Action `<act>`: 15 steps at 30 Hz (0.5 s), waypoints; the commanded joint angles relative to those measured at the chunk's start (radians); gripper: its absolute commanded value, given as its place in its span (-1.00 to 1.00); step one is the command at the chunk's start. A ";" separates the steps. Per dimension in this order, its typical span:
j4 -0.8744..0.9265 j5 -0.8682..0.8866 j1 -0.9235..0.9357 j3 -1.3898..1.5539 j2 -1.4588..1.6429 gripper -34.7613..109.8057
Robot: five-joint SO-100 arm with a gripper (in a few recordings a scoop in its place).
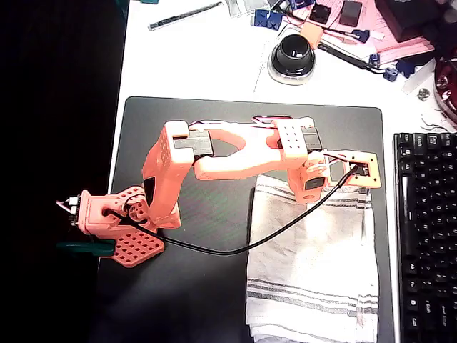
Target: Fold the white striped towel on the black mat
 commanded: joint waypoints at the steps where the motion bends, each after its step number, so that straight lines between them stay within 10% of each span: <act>1: 0.014 -0.011 0.002 -0.011 0.034 -0.51; 15: 0.215 0.048 0.011 -0.121 0.291 -0.51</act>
